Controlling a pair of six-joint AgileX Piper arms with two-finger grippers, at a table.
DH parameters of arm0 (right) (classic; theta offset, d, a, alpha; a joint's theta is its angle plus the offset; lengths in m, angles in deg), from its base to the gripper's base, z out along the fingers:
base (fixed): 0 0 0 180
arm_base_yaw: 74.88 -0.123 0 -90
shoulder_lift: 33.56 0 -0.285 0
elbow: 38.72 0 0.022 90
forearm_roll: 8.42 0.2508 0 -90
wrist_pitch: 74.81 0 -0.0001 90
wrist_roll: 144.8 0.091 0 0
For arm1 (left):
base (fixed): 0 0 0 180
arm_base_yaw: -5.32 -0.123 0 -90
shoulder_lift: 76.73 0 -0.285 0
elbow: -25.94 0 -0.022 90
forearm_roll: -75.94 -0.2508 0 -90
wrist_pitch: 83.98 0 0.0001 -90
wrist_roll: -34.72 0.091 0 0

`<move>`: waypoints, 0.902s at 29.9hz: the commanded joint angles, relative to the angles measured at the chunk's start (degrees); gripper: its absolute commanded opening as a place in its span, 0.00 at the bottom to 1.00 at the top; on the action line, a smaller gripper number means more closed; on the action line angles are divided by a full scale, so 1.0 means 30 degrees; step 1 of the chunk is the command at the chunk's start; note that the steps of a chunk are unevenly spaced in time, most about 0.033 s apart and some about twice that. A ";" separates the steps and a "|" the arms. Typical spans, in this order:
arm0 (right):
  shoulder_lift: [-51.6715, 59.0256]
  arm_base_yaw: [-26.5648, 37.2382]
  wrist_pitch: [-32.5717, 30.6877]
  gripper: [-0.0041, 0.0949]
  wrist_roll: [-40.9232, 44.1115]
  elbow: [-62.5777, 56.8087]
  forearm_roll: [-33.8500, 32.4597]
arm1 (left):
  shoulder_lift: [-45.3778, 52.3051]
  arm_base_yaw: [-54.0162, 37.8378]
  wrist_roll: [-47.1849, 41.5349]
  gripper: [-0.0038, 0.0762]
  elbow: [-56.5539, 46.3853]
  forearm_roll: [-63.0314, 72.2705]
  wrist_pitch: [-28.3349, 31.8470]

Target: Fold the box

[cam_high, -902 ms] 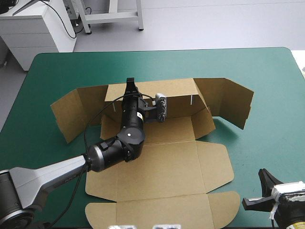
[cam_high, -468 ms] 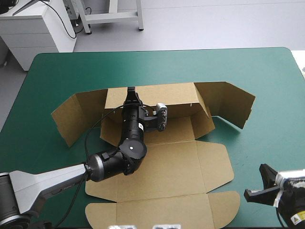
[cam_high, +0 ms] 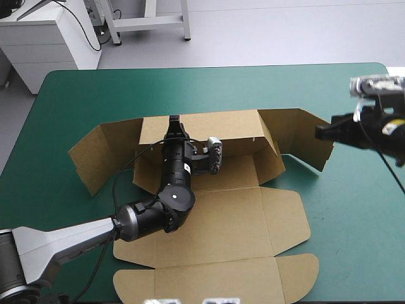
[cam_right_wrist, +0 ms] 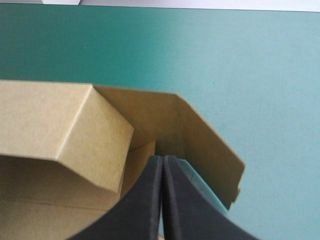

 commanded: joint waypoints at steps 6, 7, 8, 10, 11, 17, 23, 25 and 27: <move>-0.8006 -0.0050 -0.2604 0.02 -0.0631 0.8636 0.1965 | 0.0698 0.0172 -0.0126 0.04 0.0290 -0.0446 -0.0482; -0.9024 -0.0050 -0.2786 0.02 -0.0631 0.9350 0.2241 | 0.0698 0.0172 -0.0126 0.04 0.0290 -0.0446 -0.0482; -0.9677 -0.0050 -0.2894 0.02 -0.0631 1.0012 0.2500 | 0.0698 0.0172 -0.0126 0.04 0.0290 -0.0446 -0.0482; -1.1241 -0.0050 -0.3116 0.02 -0.0593 1.1253 0.3040 | 0.0698 0.0172 -0.0126 0.04 0.0290 -0.0446 -0.0482; -1.1835 -0.0050 -0.3211 0.02 -0.0445 1.1719 0.3227 | 0.0698 0.0172 -0.0126 0.04 0.0290 -0.0446 -0.0482; -1.5023 -0.0050 -0.4096 0.02 0.0209 1.4066 0.3642 | 0.0698 0.0172 -0.0126 0.04 0.0290 -0.0446 -0.0482; -1.5456 -0.0050 -0.5333 0.02 0.0078 1.4127 0.3331 | 0.0698 0.0172 -0.0126 0.04 0.0222 -0.0293 -0.0263; -1.5316 -0.0050 -0.5333 0.02 0.0113 1.4127 0.3286 | 0.0698 0.0172 -0.0356 0.04 0.0214 -0.0293 -0.0153; -1.5189 -0.0050 -0.5333 0.02 0.0244 1.4127 0.3286 | 0.0698 0.0172 -0.0363 0.04 0.0214 -0.0328 -0.0153</move>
